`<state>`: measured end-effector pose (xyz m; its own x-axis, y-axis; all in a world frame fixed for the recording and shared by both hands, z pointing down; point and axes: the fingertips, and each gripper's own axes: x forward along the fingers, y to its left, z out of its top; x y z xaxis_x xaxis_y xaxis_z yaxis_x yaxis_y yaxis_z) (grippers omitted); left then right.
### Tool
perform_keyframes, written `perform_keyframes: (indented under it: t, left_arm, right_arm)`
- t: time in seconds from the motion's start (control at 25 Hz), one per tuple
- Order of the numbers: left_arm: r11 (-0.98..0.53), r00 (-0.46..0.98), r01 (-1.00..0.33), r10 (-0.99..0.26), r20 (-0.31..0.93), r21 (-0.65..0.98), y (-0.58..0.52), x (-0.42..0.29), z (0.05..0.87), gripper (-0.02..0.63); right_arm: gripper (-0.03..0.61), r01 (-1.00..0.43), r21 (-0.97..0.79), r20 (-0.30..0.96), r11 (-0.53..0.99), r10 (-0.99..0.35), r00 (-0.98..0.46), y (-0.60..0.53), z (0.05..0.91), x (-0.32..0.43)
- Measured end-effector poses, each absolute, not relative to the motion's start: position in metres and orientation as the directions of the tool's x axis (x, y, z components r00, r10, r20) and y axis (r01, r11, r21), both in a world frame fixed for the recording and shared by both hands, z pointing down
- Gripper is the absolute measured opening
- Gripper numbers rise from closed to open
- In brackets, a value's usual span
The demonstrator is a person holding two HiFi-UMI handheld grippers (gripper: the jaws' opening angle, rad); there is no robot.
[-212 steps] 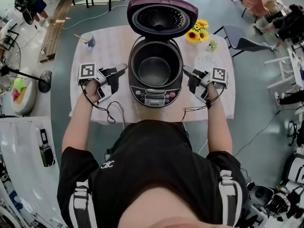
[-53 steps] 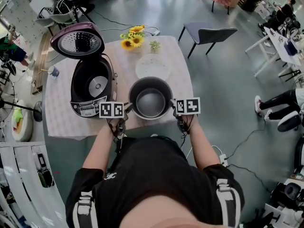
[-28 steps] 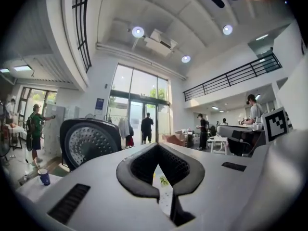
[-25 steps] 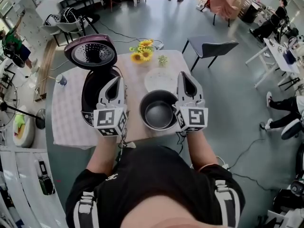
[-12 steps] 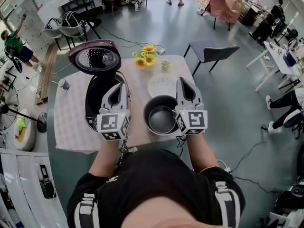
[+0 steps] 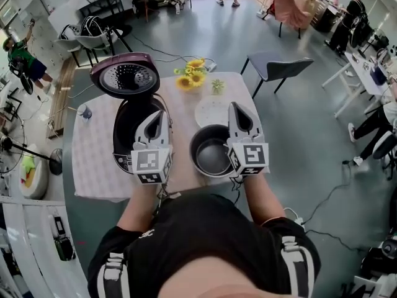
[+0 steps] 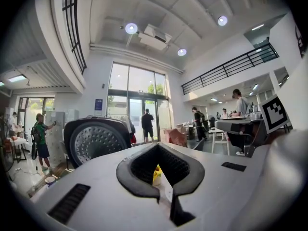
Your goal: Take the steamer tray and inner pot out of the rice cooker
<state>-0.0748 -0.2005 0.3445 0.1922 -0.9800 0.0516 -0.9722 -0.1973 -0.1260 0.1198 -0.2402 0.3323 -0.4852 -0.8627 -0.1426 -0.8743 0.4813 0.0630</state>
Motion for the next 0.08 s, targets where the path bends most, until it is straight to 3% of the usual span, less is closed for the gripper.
perform_keyframes:
  t: [0.08]
  left_arm:
    - [-0.199,0.193,-0.972,-0.98,0.055,-0.128,-0.2013,-0.0757,0.3455,0.003]
  right_arm:
    - [0.002,-0.874,0.062,-0.144,0.482,-0.862,-0.486,-0.2409,0.3324,0.1182]
